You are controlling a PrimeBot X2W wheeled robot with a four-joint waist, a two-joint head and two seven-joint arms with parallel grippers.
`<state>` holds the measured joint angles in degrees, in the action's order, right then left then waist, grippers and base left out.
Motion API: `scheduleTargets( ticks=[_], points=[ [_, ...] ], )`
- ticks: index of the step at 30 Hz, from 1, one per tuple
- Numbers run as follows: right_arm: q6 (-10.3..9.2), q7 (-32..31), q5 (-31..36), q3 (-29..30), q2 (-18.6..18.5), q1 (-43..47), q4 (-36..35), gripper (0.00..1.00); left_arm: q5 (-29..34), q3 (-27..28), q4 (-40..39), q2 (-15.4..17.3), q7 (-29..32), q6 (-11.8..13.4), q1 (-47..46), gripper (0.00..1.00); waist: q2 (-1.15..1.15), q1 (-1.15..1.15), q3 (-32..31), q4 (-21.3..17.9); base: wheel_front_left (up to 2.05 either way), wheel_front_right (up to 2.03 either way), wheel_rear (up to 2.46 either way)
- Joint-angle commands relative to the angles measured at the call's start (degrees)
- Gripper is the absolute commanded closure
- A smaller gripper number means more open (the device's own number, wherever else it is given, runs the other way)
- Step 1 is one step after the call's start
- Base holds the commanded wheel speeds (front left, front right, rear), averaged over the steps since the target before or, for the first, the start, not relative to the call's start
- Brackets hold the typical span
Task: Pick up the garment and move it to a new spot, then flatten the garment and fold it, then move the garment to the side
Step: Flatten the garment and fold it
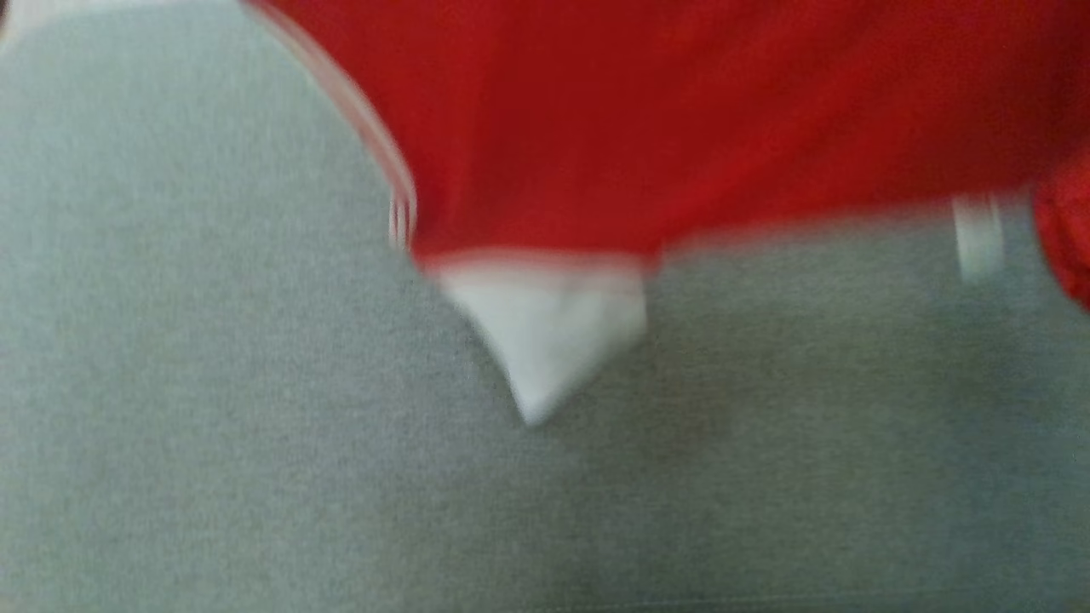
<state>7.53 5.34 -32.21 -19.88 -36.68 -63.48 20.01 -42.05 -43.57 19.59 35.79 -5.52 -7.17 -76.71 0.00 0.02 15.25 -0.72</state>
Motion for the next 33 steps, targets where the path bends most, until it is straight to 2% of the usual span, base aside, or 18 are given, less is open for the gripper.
scheduleTargets(
  ticks=[1, 5, 8, 11, 13, 17, 20, 23, 24, 27, 29, 33],
  points=[
    [-0.04, 1.29, 0.89, 0.64, -0.19, -2.97, -0.35, 1.0, 0.88, 2.59, 0.23, 1.46, -1.41, -0.19, -5.99, 1.0, 0.0, -0.02, 4.2, 1.54, 0.0, 0.0, 0.0],
    [-0.04, 5.71, 5.08, 1.11, 0.58, -9.08, 4.49, 1.0, 2.75, 2.55, 6.23, -2.03, -7.02, -0.27, -13.14, 1.0, 0.0, -0.02, 6.52, 2.86, 0.0, 0.0, 0.0],
    [-0.04, 7.09, 6.72, 0.53, -0.06, -10.74, 6.52, 1.0, 2.25, 1.02, 7.46, -2.79, -8.53, -0.29, -14.73, 1.0, 0.0, -0.02, 7.26, 3.8, 0.0, 0.0, 0.0],
    [-0.04, 7.61, 6.81, -0.86, -1.13, -9.59, 7.48, 1.0, 0.17, -1.37, 5.67, -1.51, -9.15, -0.3, -12.39, 1.0, 0.0, -0.02, 8.16, 4.36, 0.0, 0.0, 0.0],
    [-0.04, 7.82, 6.14, -1.91, -1.74, -7.42, 7.88, 1.0, -0.84, -3.28, 3.07, 0.5, -9.33, -0.3, -9.23, 1.0, 0.0, -0.02, 8.82, 4.54, 0.0, 0.0, 0.0],
    [-0.04, 8.38, 4.01, -3.35, -2.7, 0.47, 8.61, 1.0, -1.86, -3.66, -4.03, 4.03, -9.44, -0.31, 0.57, 1.0, 0.0, -0.02, 9.38, 4.88, 0.0, 0.0, 0.0],
    [-0.04, 8.92, 2.39, -2.96, -2.79, 8.31, 9.06, 1.0, 0.1, -3.23, -9.44, 6.69, -9.46, 0.12, 10.73, 1.0, 0.0, -0.02, 8.82, 4.94, 0.0, 0.0, 0.0],
    [-0.04, 9.32, 0.94, -1.51, -2.34, 17.65, 8.69, 1.0, 2.79, -3.63, -14.23, 9.3, -9.46, 2.49, 21.66, 1.0, 0.0, -0.02, 7.26, 4.87, 0.0, 0.0, 0.0],
    [-0.04, 9.32, 0.94, -1.51, -2.34, 17.65, 8.69, 1.0, 2.79, -3.63, -14.23, 9.3, -9.46, 2.49, 21.66, 1.0, 0.0, -0.02, 7.26, 4.87, 0.0, 0.0, 0.0],
    [-0.04, 9.53, 0.98, 0.55, -1.7, 28.07, 6.98, 1.0, 3.86, -3.06, -18.7, 10.91, -9.47, 5.99, 33.3, 1.0, 0.0, -0.02, 5.26, 4.47, 0.0, 0.0, 0.0],
    [-0.04, 9.61, 2.17, 4.56, -0.18, 38.6, 4.28, 1.0, 4.42, -3.48, -22.85, 11.01, -9.47, 8.24, 44.33, 1.0, 0.0, -0.02, 3.07, 4.29, 0.0, 0.0, 0.0],
    [-0.04, 9.63, 6.88, 10.52, 2.89, 51.08, -0.99, 1.0, 4.57, -4.52, -25.83, 10.96, -9.47, 10.39, 55.65, 1.0, 0.0, -0.02, 0.46, 3.72, 0.0, 0.0, 0.0]
  ],
)
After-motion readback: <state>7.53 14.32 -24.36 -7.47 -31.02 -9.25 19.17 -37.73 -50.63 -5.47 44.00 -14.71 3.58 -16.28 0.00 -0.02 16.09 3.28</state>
